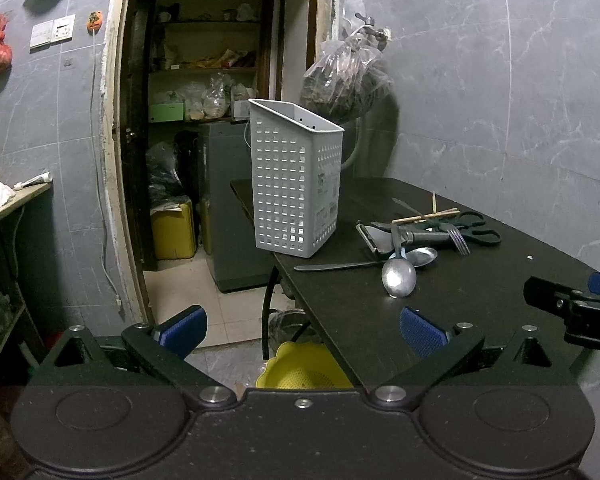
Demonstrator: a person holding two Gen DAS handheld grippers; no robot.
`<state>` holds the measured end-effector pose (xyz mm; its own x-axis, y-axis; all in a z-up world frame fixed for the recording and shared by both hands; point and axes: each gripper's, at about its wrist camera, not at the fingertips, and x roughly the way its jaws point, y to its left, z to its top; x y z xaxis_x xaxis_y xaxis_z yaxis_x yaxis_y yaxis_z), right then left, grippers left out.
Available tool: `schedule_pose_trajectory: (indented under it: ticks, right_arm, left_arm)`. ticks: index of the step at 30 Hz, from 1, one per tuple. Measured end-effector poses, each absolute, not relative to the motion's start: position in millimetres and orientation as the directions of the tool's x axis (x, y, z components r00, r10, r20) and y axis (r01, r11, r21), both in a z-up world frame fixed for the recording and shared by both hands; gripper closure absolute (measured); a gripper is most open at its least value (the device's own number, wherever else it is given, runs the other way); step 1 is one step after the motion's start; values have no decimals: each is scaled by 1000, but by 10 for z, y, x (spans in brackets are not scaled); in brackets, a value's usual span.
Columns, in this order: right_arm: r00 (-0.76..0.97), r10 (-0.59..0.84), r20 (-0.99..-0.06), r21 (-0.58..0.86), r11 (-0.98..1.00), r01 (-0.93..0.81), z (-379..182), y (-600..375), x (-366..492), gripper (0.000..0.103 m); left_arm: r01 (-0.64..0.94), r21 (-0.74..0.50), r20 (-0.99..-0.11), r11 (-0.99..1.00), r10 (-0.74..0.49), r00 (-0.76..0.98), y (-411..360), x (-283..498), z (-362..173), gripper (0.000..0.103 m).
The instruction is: Organize utensils
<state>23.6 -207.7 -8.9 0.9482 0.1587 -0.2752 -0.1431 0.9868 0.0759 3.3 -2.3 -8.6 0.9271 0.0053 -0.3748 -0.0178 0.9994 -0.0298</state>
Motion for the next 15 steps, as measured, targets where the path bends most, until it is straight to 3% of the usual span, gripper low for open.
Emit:
schedule_pose_trajectory:
  ticks: [15]
  right_arm:
    - [940,156,-303,75,987,-139,-124,-2068,274,0]
  left_arm:
    - [-17,-20,-380,1000,8,925,-33,48,-104,1]
